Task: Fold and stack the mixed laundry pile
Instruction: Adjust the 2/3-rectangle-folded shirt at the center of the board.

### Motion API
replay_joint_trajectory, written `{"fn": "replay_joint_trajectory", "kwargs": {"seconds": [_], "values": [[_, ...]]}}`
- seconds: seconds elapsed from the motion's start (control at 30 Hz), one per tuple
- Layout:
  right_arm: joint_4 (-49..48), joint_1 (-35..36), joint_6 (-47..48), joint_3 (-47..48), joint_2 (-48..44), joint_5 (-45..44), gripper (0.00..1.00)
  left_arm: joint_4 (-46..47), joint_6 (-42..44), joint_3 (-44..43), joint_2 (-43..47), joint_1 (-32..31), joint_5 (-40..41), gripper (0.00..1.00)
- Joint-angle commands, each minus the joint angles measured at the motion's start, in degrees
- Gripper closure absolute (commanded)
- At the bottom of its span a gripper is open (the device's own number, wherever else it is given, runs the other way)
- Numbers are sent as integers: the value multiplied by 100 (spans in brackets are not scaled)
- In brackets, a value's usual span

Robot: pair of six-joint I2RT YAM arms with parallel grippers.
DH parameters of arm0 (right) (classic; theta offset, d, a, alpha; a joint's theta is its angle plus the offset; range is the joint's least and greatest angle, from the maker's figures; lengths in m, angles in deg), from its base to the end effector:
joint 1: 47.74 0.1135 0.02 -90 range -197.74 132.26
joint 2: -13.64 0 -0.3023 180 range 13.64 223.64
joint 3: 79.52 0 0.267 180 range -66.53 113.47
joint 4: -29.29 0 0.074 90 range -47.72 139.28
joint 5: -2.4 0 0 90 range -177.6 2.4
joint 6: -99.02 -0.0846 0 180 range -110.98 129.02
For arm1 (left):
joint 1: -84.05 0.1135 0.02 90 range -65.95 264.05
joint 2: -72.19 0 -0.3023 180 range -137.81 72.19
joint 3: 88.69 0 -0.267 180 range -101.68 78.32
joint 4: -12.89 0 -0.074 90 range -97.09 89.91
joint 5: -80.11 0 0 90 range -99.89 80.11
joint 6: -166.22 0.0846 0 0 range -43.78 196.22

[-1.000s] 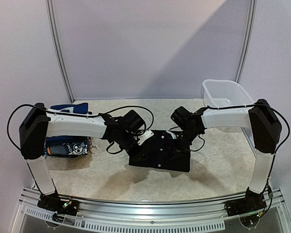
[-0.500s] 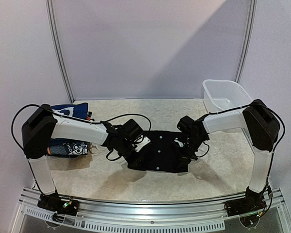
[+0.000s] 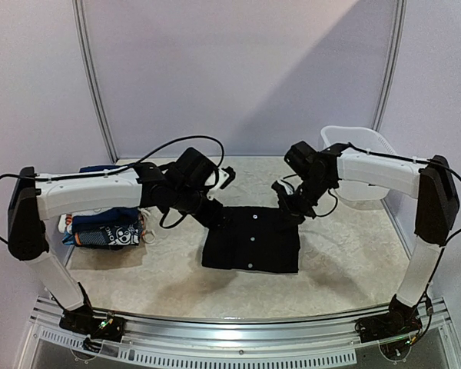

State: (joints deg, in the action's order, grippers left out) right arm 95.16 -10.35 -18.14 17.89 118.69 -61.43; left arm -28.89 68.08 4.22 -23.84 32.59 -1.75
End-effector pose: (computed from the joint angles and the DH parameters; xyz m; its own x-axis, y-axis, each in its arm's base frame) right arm 0.2997 0.2760 0.2262 -0.9720 -0.2273 -0.0595 -0.2256 0.8326 0.5058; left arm 0.2682 -0.3174 0.2505 -0.5792 0.5021 -0.6423 0.6429 0.7657 0.0189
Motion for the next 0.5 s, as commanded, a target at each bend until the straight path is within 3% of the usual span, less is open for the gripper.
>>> {"fn": "replay_joint_trajectory", "kwargs": {"seconds": [0.0,0.1,0.2,0.3,0.47], "values": [[225,-207,14,744,534,-343,100,649,-639,-12,-363,316,649,0],[249,-311,-50,1176,925,-378,100,542,-272,-389,-711,481,-281,3],[278,-398,-77,1507,1292,-419,100,298,-15,-665,-1015,488,-1068,18],[262,-478,-108,1635,1530,-421,100,82,38,-782,-1245,475,-1240,27],[141,-722,-126,1675,1910,-372,100,-1,47,-776,-1502,425,-1255,31]]}}
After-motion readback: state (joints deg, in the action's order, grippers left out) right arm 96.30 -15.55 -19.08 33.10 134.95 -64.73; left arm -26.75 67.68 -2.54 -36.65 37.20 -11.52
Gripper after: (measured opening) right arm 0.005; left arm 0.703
